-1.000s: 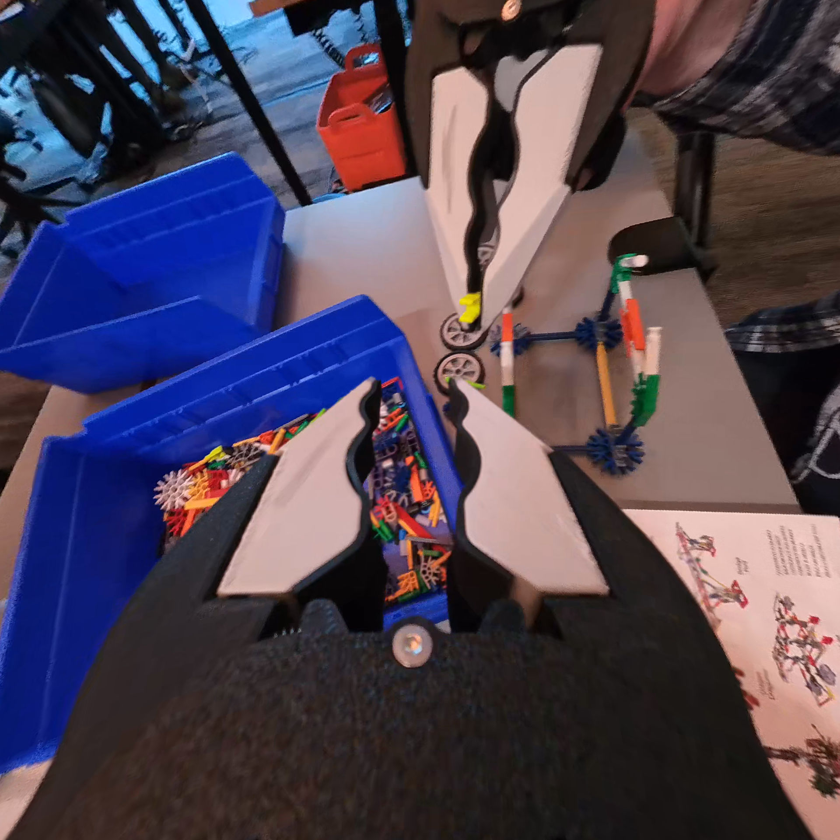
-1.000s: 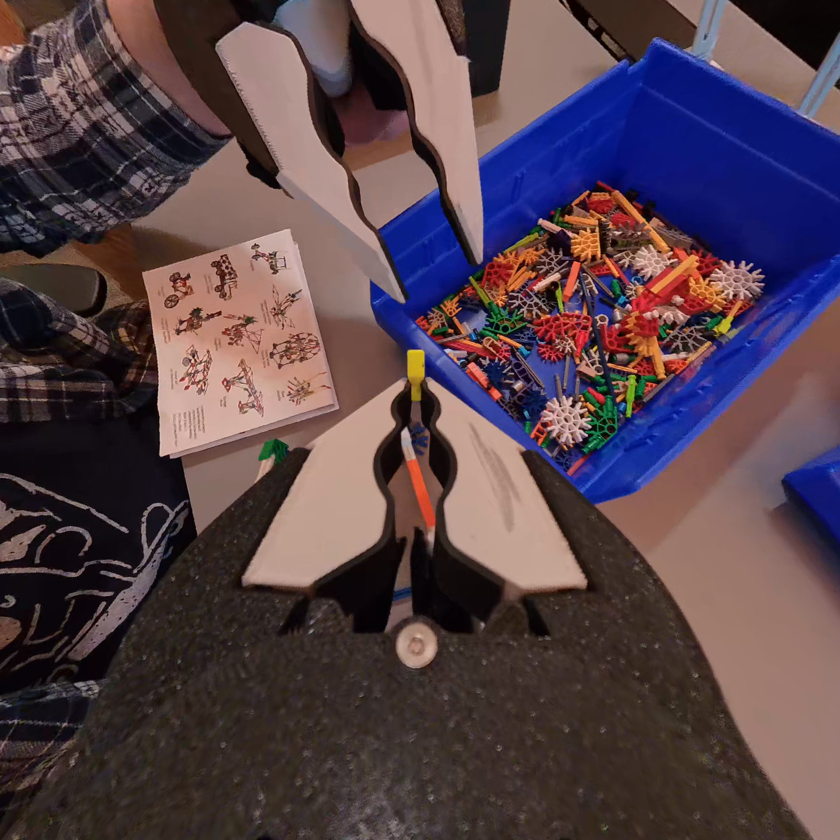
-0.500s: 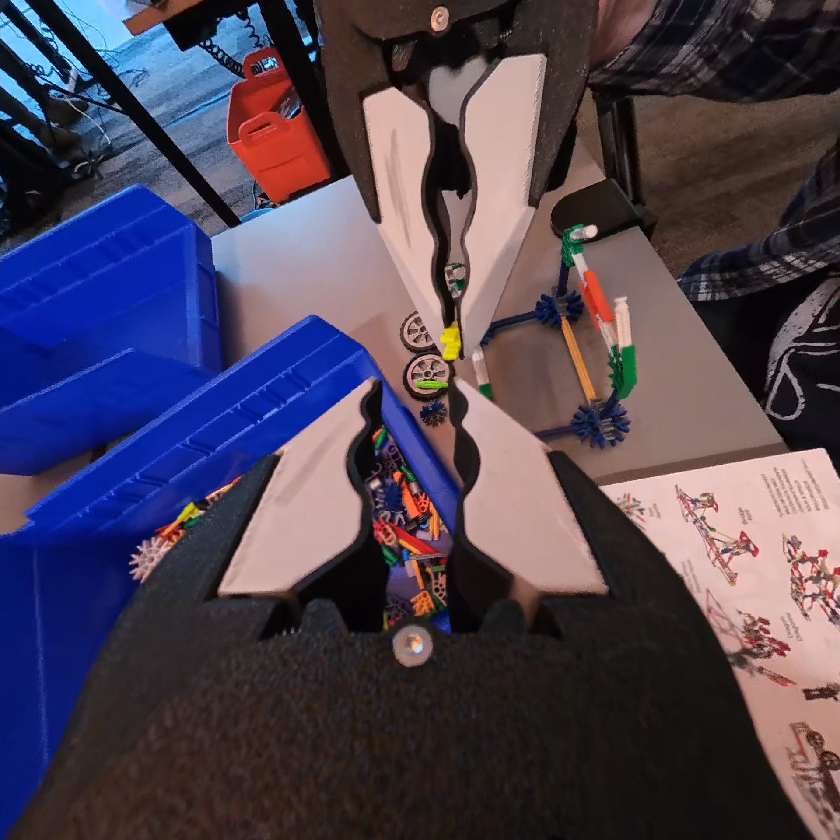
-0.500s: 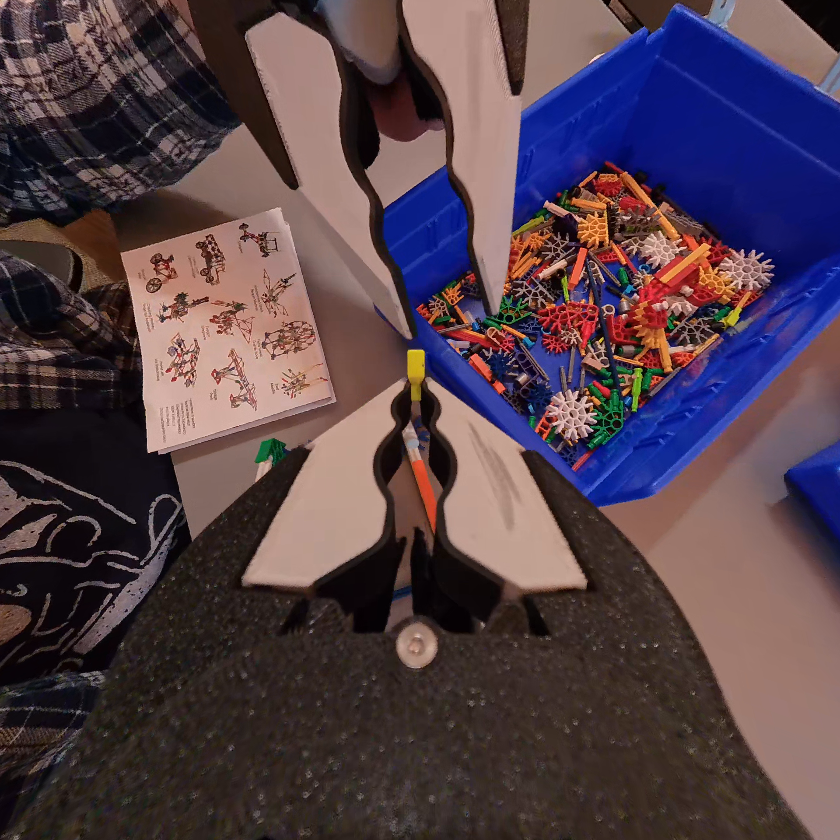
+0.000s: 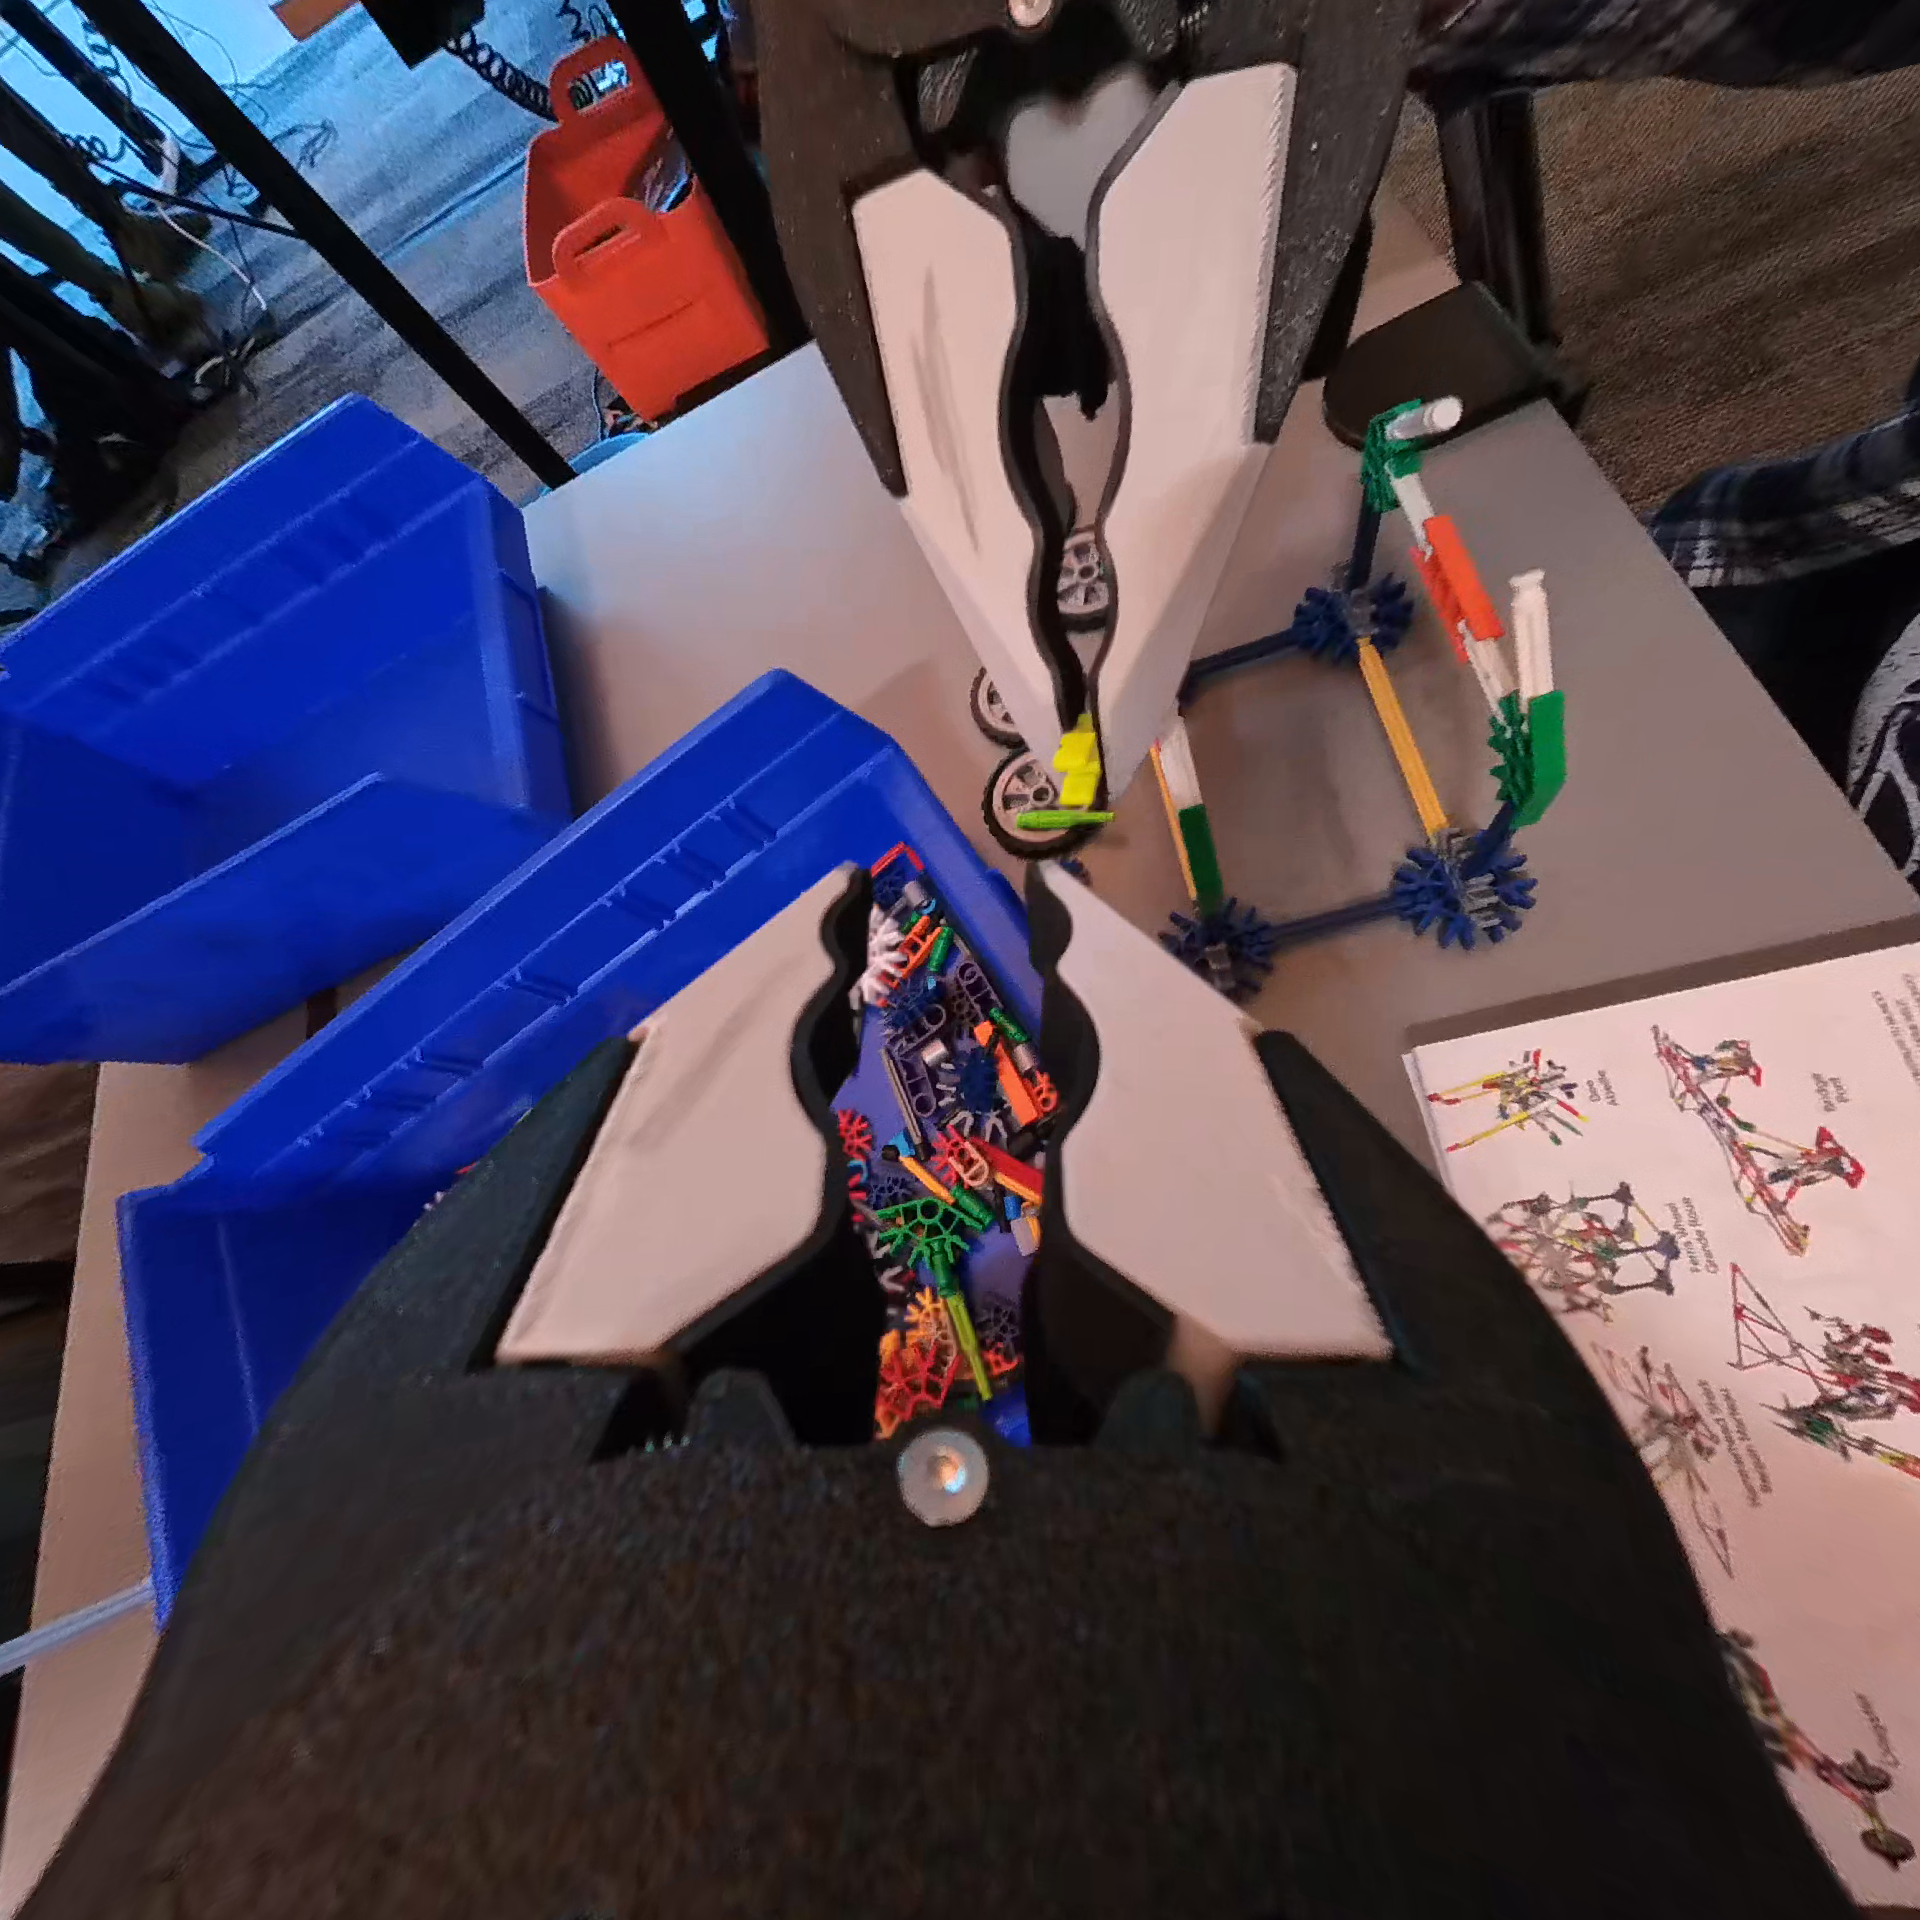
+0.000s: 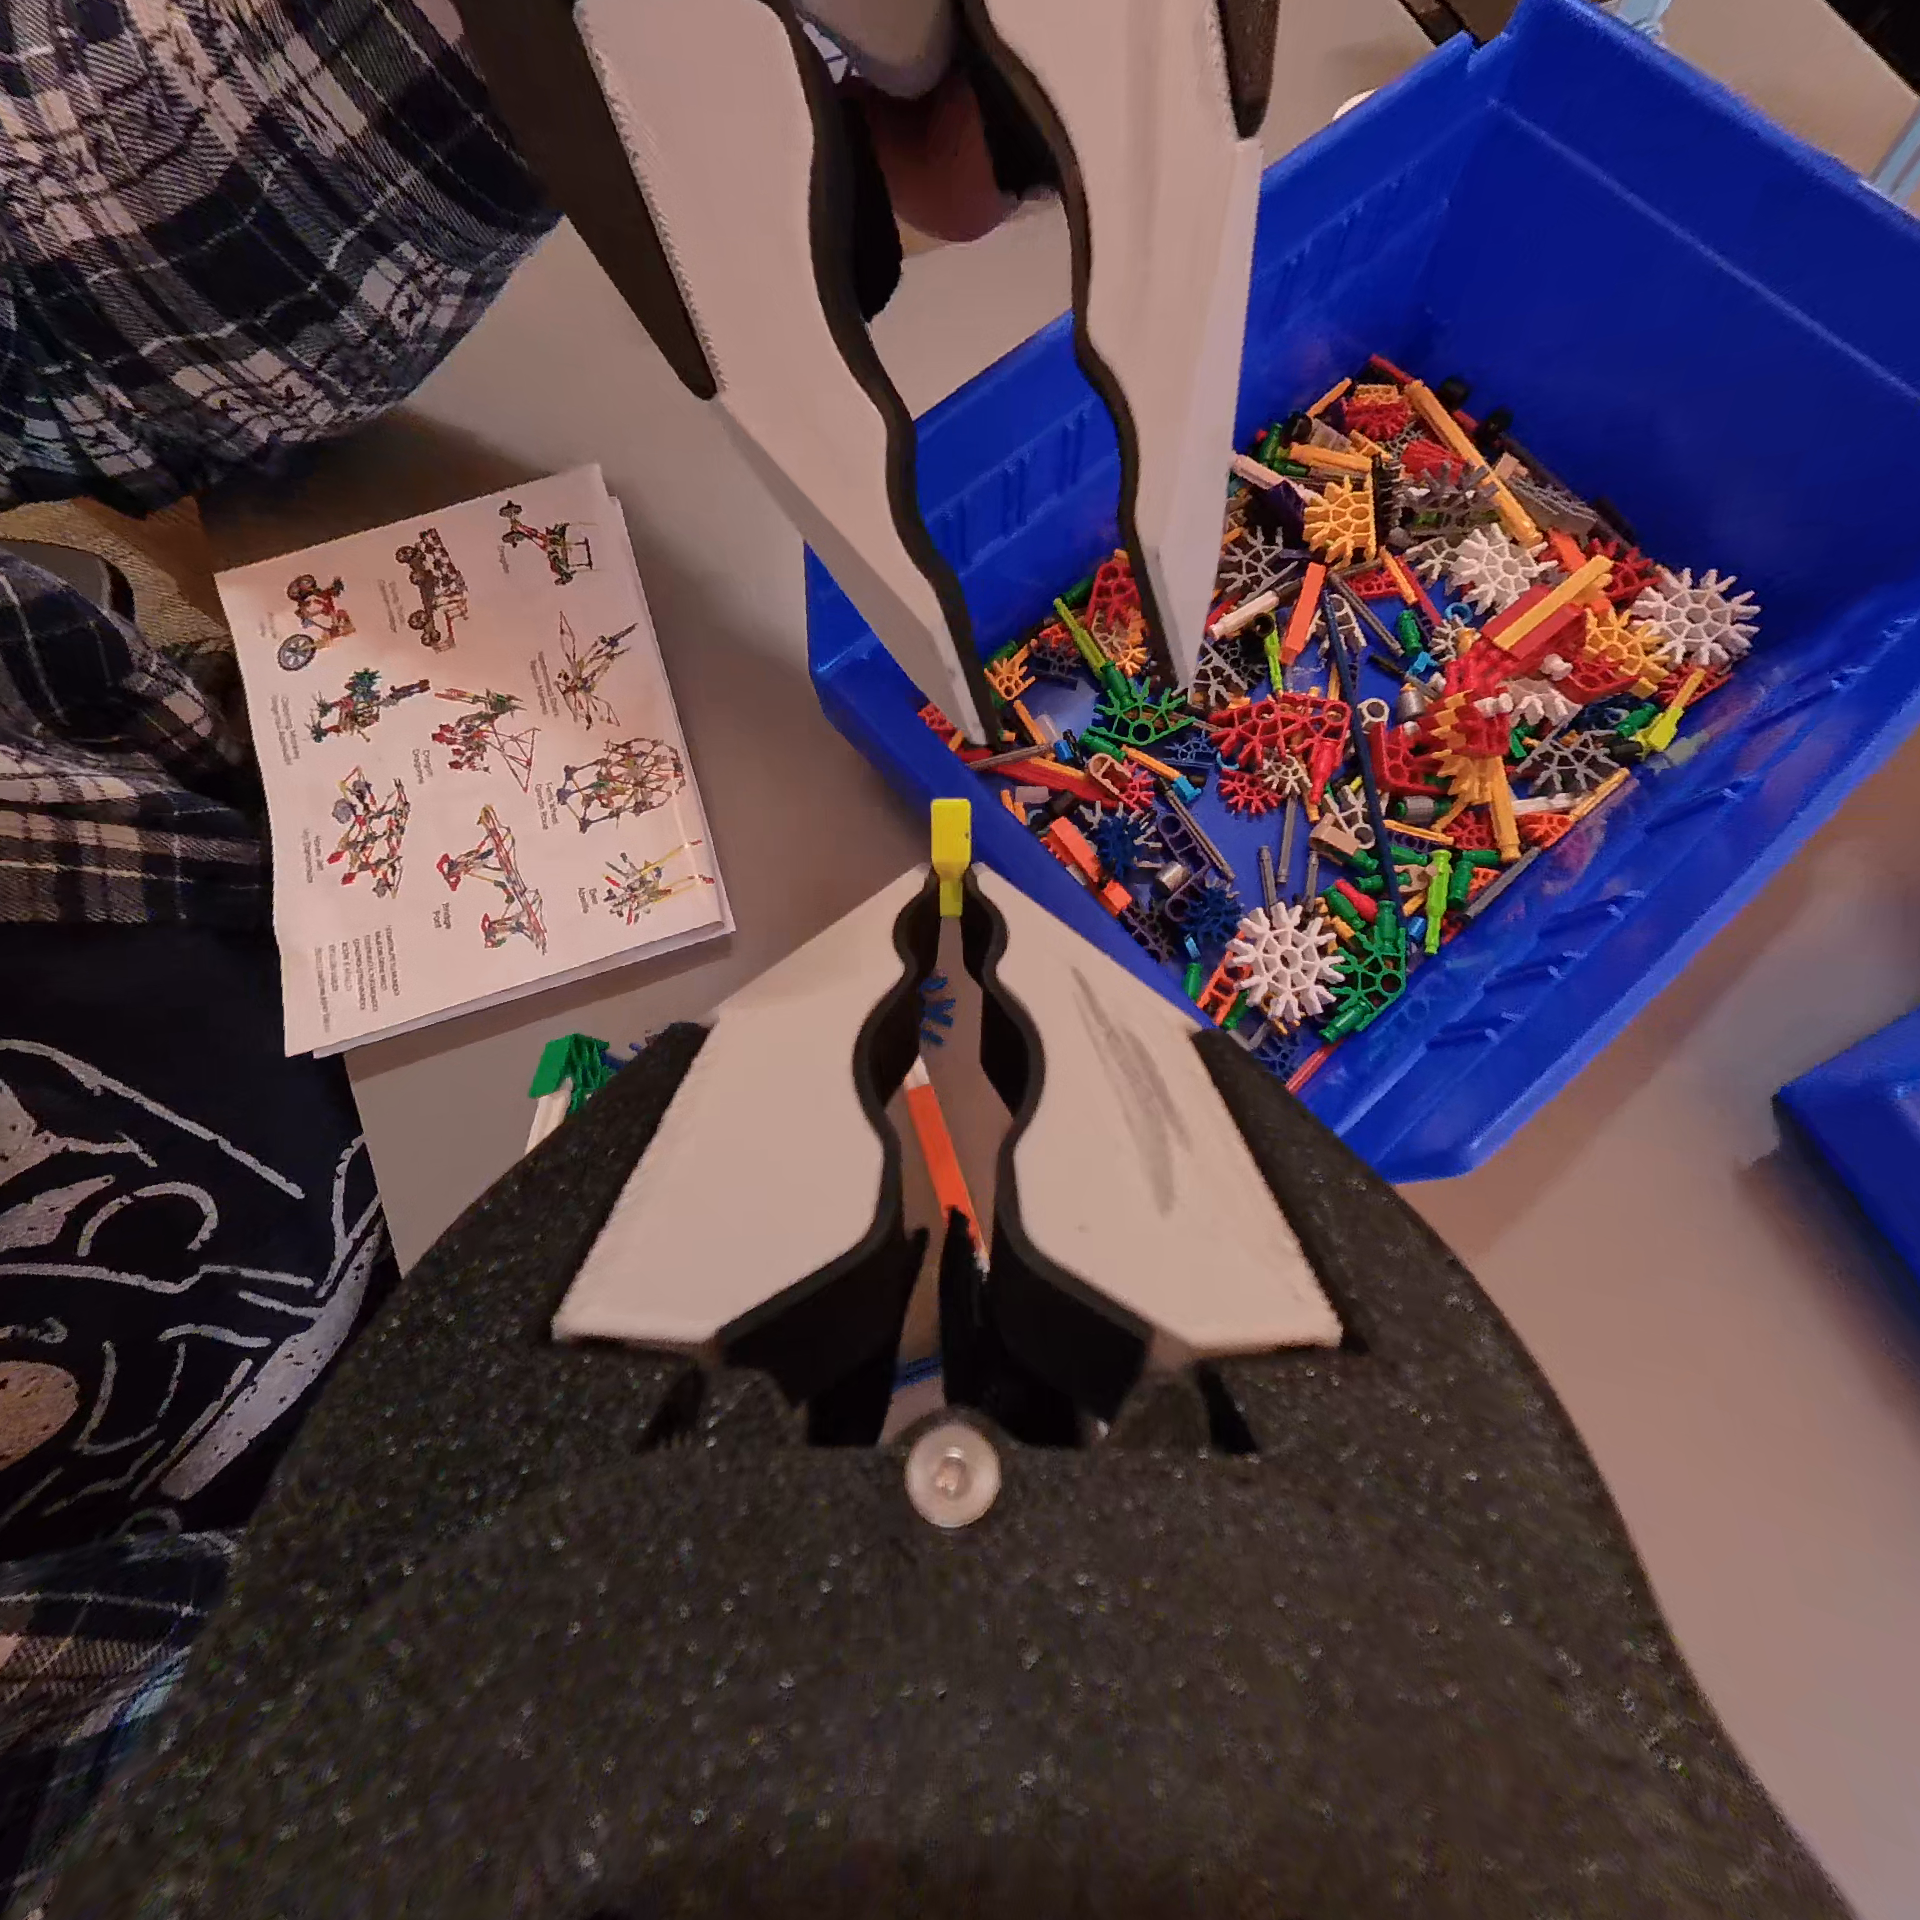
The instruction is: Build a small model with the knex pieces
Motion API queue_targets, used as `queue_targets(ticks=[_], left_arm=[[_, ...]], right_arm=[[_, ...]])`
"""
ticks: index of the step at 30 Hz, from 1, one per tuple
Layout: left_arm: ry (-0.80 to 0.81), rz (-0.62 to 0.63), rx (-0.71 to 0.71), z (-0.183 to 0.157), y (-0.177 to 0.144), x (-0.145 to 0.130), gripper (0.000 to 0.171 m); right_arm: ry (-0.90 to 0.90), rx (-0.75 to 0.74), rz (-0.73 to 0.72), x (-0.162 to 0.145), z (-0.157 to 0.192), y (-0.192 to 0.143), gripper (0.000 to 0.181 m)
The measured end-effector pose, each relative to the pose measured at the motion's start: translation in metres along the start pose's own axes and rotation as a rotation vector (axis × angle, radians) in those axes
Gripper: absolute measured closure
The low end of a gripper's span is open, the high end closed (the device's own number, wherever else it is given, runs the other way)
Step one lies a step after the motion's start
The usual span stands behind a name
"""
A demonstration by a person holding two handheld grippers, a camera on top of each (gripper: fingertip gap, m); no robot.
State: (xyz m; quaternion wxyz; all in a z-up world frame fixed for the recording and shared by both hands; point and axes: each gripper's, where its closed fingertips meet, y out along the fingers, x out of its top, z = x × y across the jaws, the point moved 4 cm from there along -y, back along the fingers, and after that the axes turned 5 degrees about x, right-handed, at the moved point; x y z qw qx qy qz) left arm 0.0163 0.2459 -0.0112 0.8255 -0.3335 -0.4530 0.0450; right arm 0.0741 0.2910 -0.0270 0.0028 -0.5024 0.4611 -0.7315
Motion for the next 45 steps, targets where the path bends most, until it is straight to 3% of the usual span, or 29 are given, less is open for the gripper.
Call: queue_targets(ticks=[10,19,29,33,42,45], left_arm=[[-0.010,-0.069,-0.096,-0.013,0.000,0.008,0.146],[0.015,-0.098,-0.092,-0.020,0.008,0.017,0.147],[0.037,-0.112,-0.115,-0.033,0.021,0.027,0.166],[-0.015,-0.182,-0.090,-0.029,0.019,0.033,0.168],[-0.205,-0.495,-0.085,-0.016,-0.009,0.052,0.168],[-0.205,-0.535,-0.067,-0.013,-0.015,0.054,0.168]], right_arm=[[0.008,0.030,-0.007,0.002,0.002,0.002,0.179],[0.019,0.003,-0.008,-0.008,0.002,-0.009,0.179],[-0.034,-0.039,0.039,-0.012,0.007,-0.013,0.178],[-0.015,-0.044,-0.036,-0.006,0.005,-0.022,0.177],[0.018,-0.029,-0.341,0.022,0.009,-0.044,0.178],[-0.025,-0.046,-0.375,0.027,0.011,-0.045,0.179]])
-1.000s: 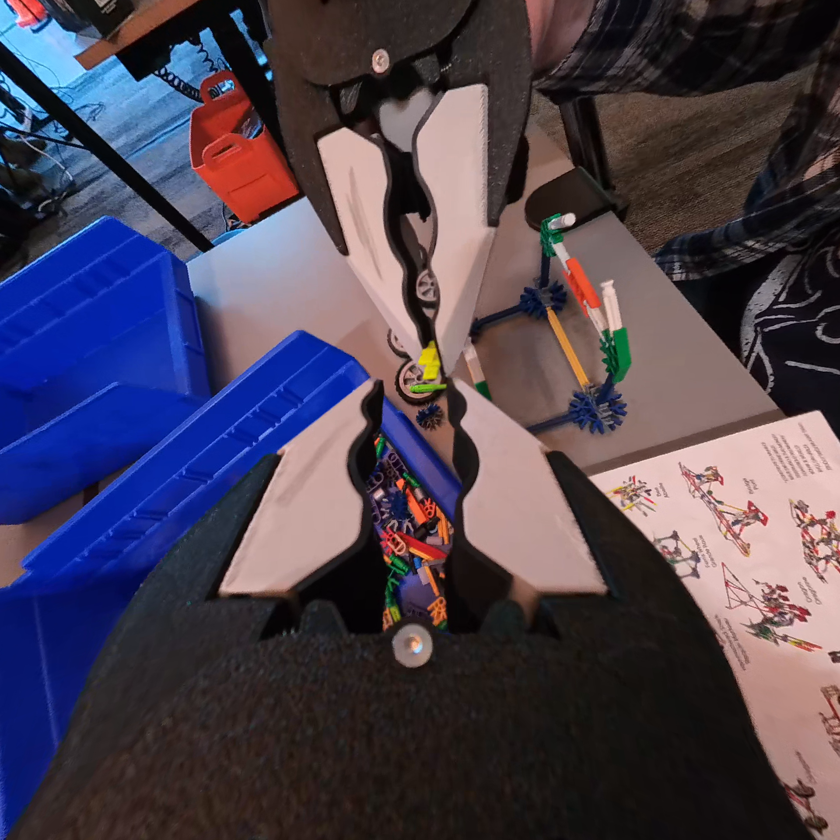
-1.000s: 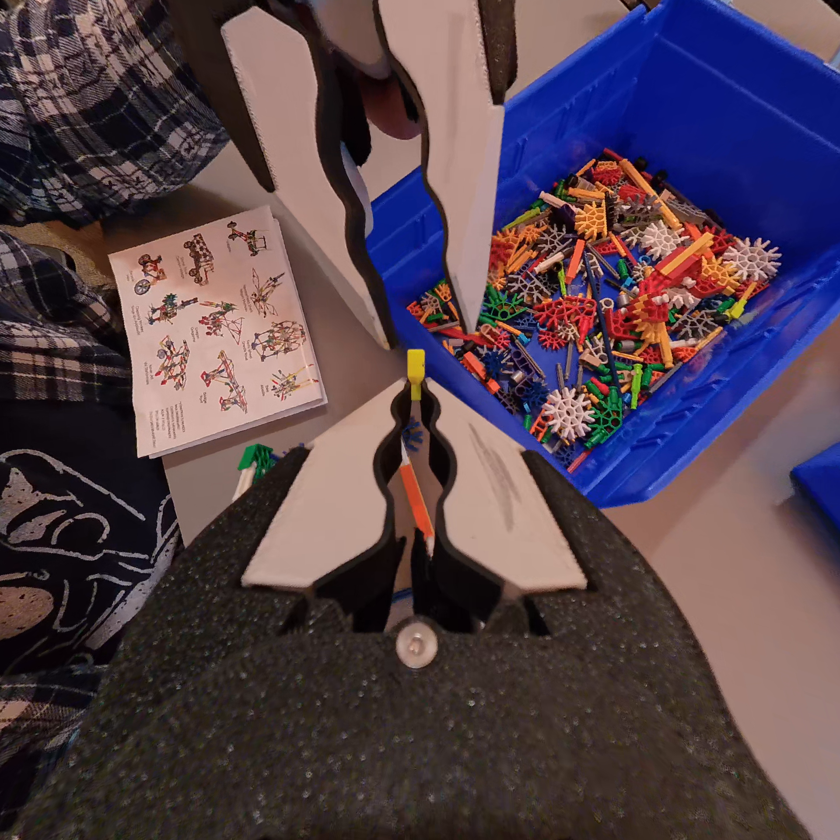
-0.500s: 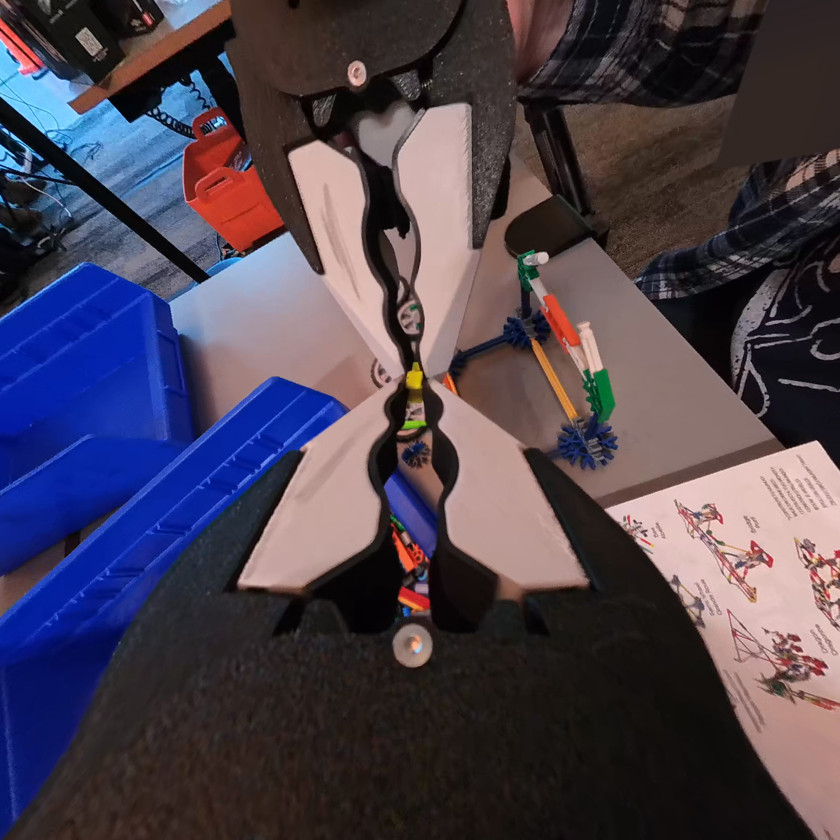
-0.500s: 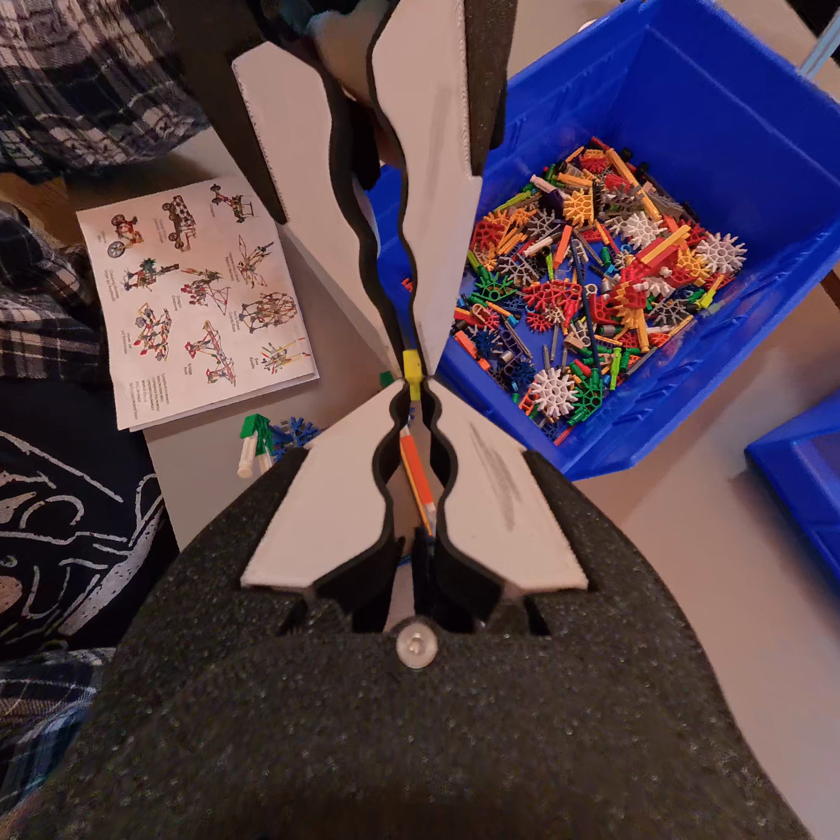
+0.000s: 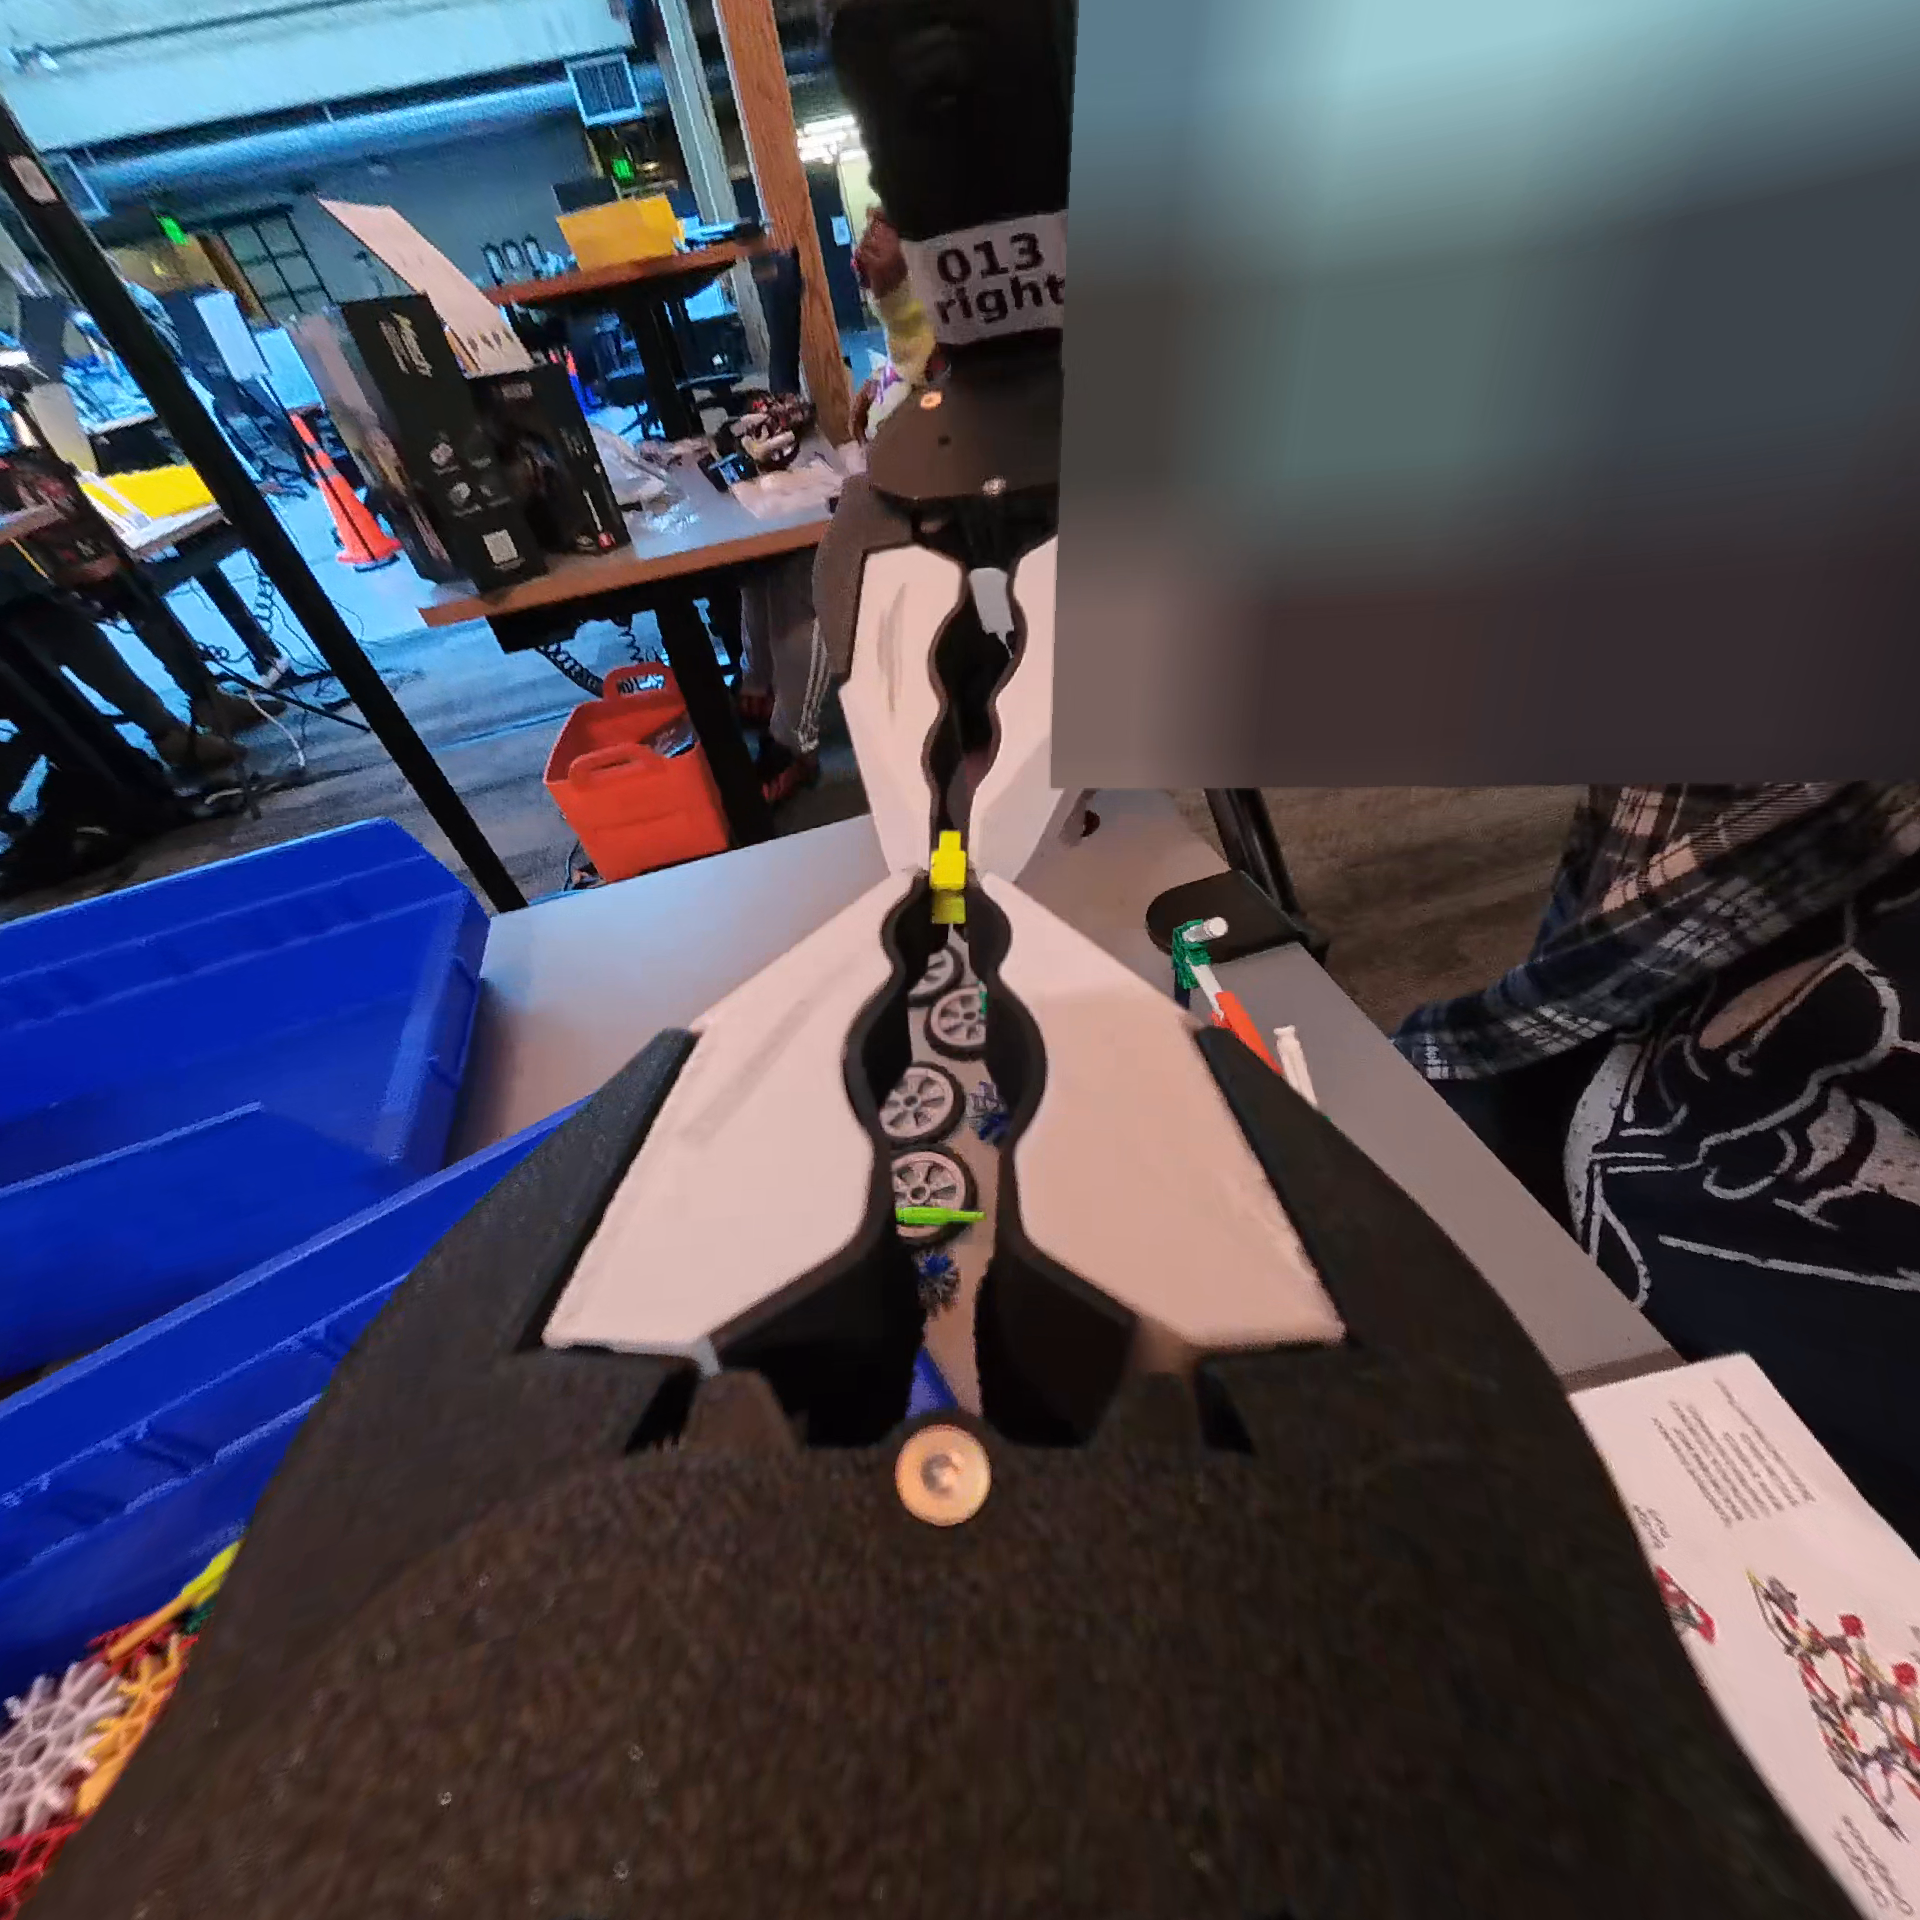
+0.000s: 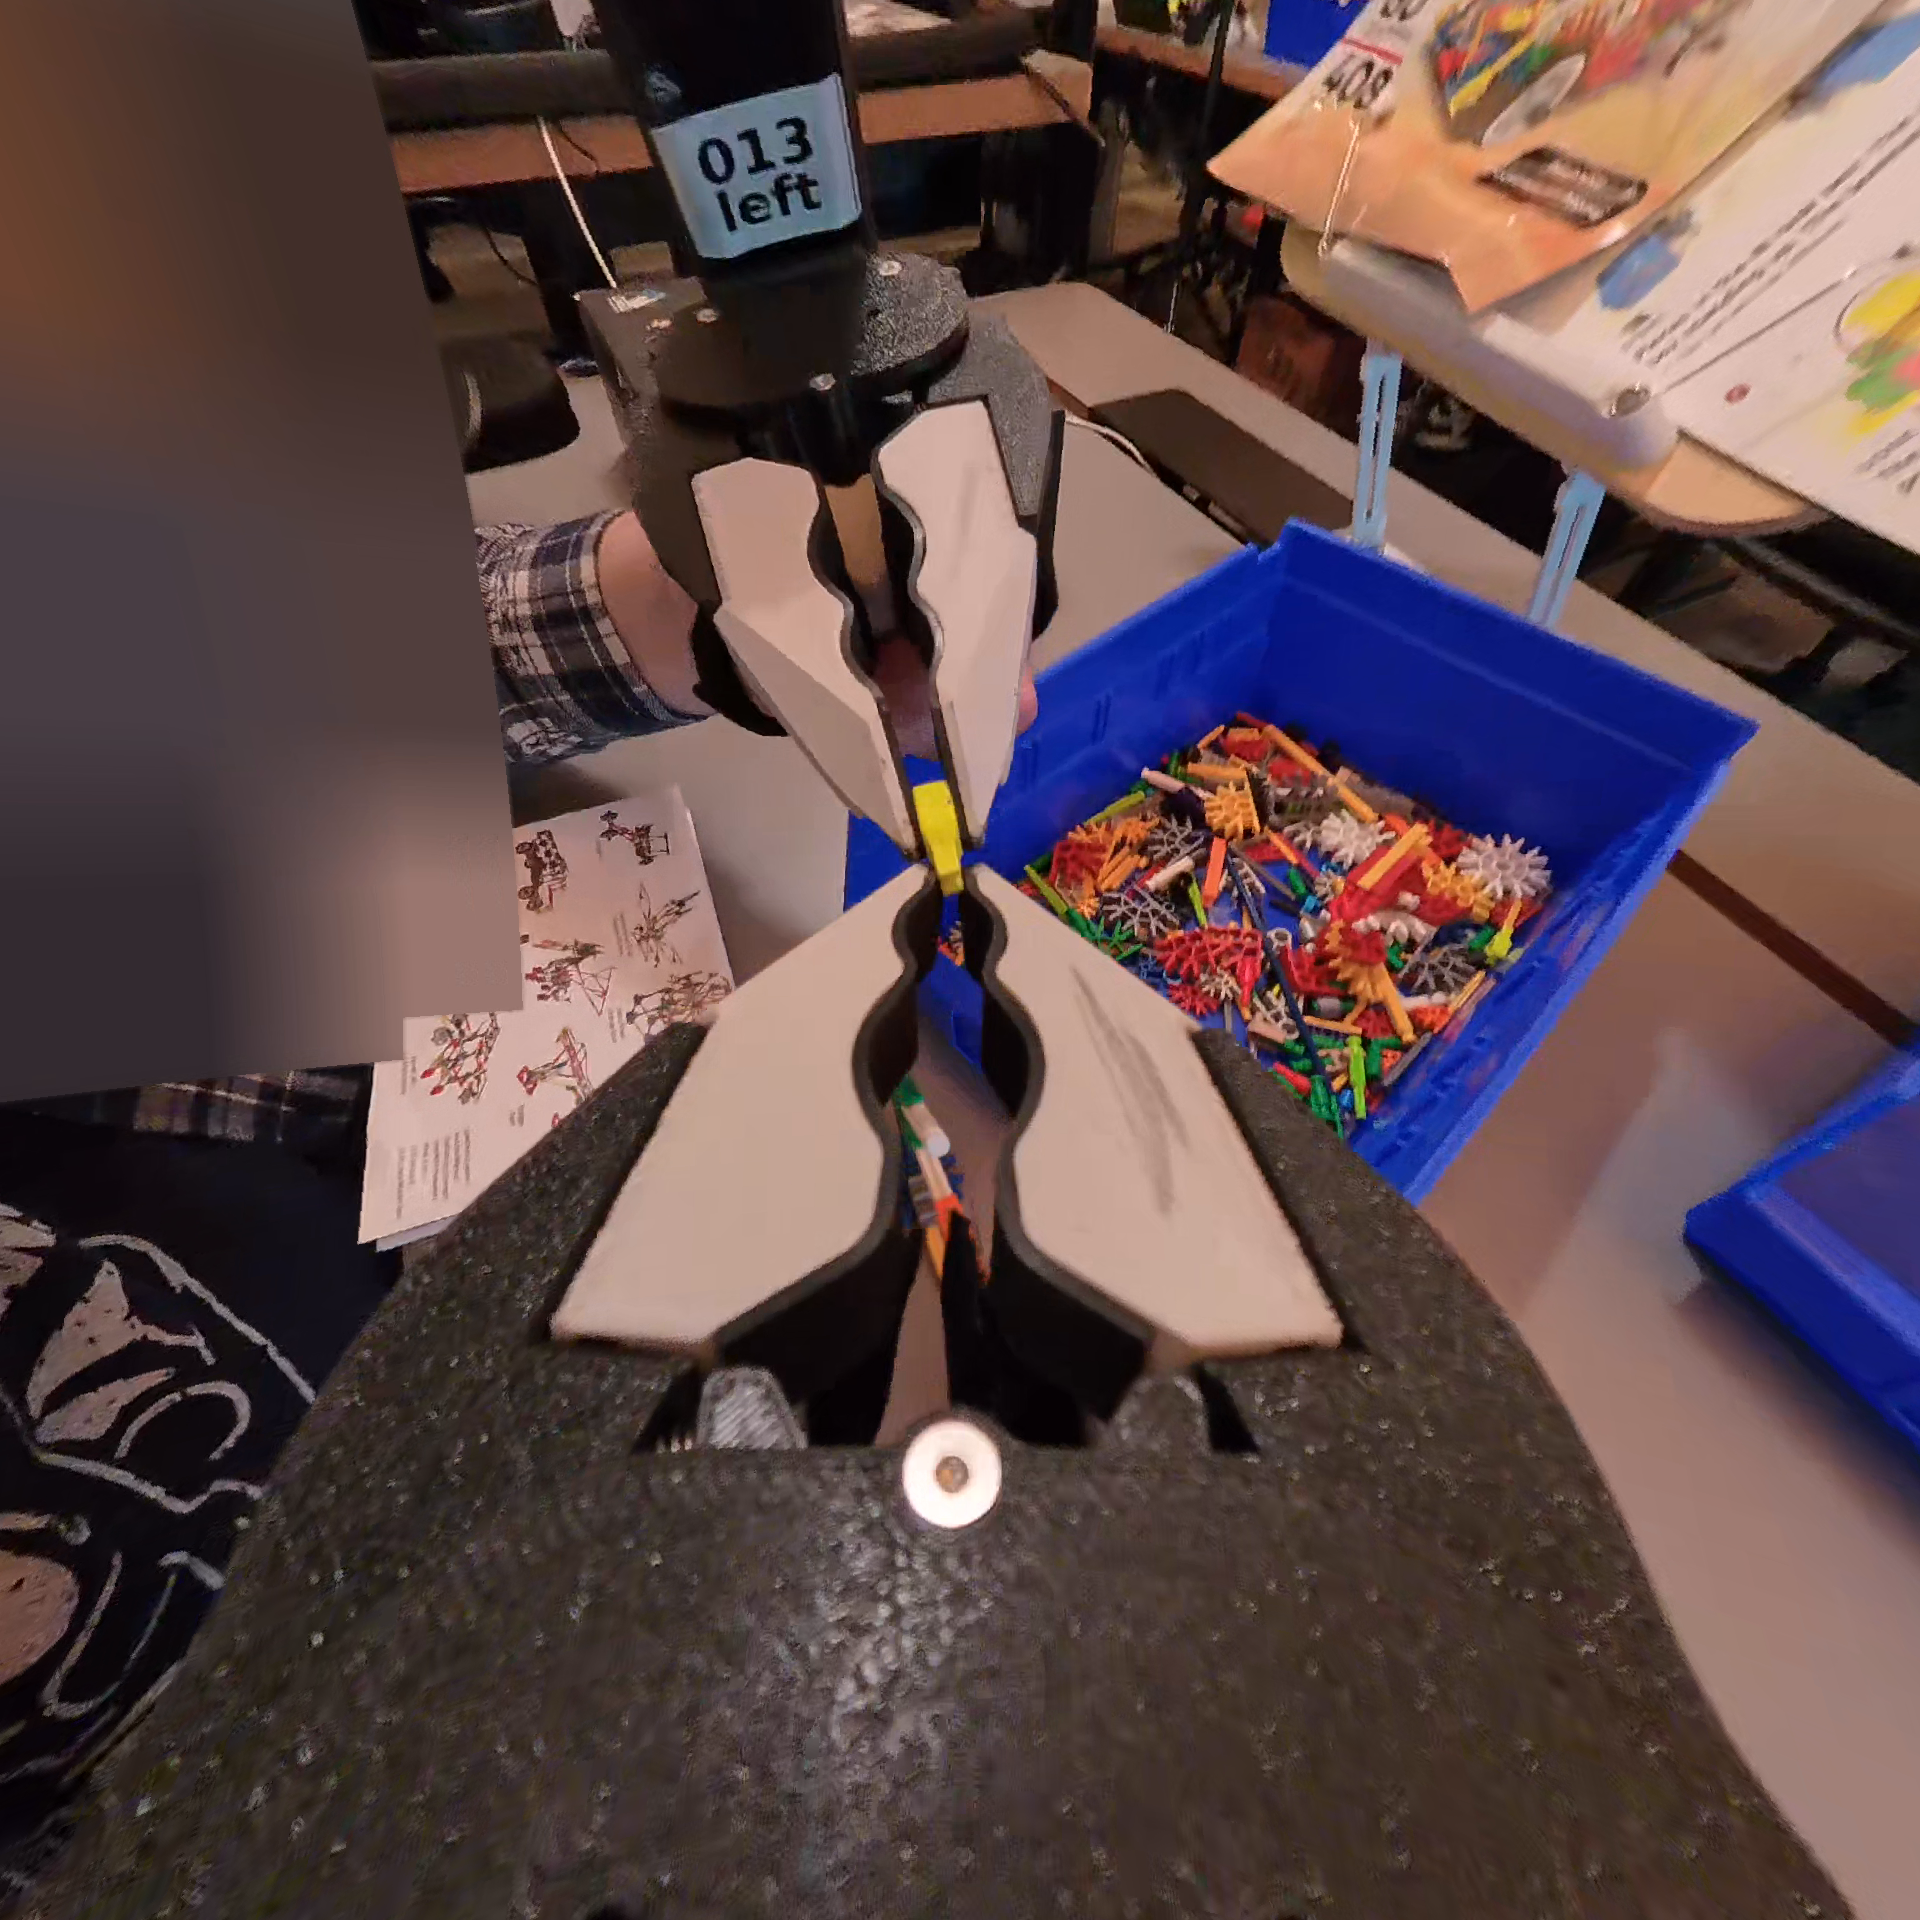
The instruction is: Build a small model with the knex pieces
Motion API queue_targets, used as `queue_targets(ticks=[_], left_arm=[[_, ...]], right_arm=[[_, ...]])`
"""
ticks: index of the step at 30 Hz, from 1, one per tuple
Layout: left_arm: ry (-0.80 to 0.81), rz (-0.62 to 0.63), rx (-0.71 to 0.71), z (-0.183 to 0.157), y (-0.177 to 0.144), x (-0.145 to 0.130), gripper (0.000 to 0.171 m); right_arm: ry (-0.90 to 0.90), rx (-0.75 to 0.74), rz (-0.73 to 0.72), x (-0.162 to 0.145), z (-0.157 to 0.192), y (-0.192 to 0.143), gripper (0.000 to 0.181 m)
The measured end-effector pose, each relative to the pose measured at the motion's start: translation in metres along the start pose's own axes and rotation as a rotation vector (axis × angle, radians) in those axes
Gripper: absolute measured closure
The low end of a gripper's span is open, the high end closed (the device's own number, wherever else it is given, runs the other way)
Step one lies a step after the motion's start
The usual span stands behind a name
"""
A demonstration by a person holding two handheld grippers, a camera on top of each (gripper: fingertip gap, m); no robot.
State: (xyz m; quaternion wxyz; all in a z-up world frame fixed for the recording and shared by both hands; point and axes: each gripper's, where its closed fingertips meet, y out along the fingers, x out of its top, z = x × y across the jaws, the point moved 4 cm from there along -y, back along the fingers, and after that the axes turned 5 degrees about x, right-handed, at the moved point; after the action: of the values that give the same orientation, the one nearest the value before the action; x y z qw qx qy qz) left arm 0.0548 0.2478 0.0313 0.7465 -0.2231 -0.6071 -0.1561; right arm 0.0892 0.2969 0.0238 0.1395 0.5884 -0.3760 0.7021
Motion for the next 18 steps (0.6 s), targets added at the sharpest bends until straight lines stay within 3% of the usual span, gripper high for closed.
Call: queue_targets(ticks=[18], left_arm=[[-0.006,-0.064,-0.026,-0.004,-0.012,-0.001,0.166]], right_arm=[[-0.079,0.007,0.042,0.006,0.007,0.006,0.180]])
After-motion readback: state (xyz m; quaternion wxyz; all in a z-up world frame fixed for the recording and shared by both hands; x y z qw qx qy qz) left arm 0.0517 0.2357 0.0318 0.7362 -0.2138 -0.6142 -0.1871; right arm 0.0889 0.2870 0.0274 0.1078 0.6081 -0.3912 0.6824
